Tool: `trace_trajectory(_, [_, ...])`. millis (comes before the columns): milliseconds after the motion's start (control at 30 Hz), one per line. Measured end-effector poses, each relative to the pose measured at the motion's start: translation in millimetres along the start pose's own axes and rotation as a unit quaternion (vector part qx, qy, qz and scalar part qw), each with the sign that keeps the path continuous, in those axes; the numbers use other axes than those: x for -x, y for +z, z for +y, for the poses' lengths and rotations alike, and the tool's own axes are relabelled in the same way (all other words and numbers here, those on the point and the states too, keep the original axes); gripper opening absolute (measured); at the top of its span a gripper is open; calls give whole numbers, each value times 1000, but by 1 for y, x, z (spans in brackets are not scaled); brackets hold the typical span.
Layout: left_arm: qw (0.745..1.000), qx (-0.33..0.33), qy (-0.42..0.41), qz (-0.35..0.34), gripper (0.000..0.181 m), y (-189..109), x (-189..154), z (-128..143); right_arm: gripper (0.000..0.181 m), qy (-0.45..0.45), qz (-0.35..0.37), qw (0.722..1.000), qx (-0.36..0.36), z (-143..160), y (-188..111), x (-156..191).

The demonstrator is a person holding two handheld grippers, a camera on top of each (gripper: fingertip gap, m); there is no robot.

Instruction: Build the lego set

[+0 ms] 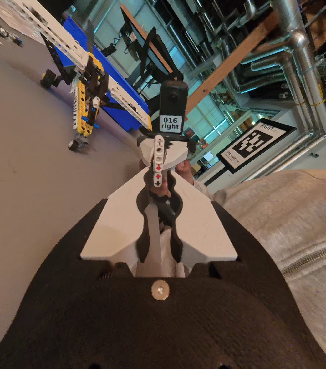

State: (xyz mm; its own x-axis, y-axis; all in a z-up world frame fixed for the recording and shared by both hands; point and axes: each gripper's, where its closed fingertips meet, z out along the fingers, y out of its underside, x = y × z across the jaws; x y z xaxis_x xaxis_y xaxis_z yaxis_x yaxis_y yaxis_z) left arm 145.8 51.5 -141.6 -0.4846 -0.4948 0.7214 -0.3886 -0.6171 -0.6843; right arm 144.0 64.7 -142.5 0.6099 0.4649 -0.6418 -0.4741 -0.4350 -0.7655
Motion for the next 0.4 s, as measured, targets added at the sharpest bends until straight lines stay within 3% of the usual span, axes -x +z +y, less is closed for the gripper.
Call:
trace_trajectory(267, [999,-31,-17,1,5,-5,5,-11,2,-19,-23,997,-74,-20,-2,-5])
trace_trajectory(400, [998,-50,-34,11,5,-7,6,-17,10,-16,-19,996,-81,-23,-6,-9])
